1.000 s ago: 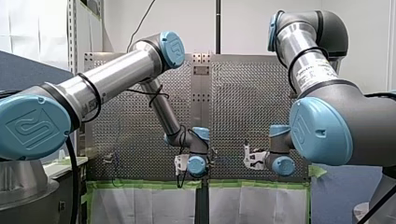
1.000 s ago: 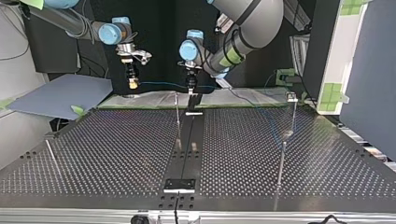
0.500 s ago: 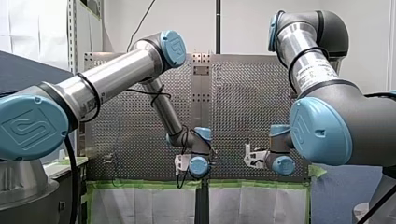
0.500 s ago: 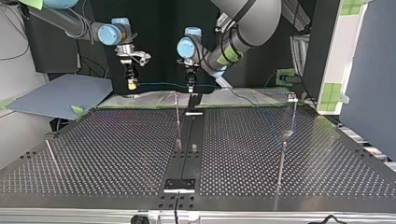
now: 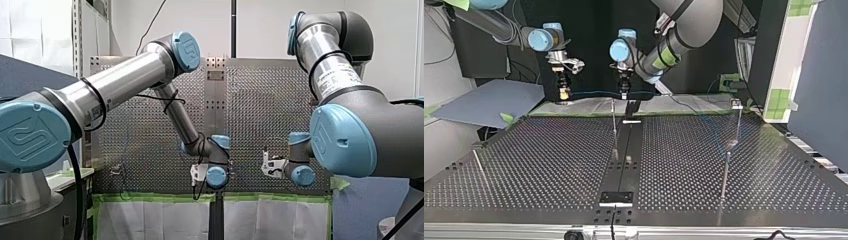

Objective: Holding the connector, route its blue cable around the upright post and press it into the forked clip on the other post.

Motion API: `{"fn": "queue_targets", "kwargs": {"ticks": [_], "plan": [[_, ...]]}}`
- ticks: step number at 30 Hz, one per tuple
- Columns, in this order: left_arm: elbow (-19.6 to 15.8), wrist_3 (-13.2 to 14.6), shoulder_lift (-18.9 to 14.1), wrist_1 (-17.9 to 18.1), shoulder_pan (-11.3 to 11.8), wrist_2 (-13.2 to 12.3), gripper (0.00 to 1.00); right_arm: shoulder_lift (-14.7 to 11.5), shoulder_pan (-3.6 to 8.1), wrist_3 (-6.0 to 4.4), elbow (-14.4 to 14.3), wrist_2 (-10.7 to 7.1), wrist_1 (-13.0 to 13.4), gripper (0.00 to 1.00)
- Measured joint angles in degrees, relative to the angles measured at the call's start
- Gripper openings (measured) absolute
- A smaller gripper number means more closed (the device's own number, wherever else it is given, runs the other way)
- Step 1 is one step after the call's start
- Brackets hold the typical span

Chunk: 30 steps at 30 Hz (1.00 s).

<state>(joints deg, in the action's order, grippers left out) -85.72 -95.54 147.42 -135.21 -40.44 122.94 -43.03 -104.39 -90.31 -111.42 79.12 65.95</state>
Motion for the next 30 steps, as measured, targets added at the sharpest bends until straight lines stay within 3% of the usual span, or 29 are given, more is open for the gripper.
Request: {"fn": "queue_targets", "kwargs": {"ticks": [15,30], "plan": [[2.89,0.57,0.03,-0.96,0.22,-0.13,0.0,0.02,0.79,-0.66,0.34,0.4,0.39,0.31],[3.26,0.69,0.08,-1.38,1.23,-2.76,0.0,0.12,1.15,-1.6,0.35,0.57,0.89,0.31]]}}
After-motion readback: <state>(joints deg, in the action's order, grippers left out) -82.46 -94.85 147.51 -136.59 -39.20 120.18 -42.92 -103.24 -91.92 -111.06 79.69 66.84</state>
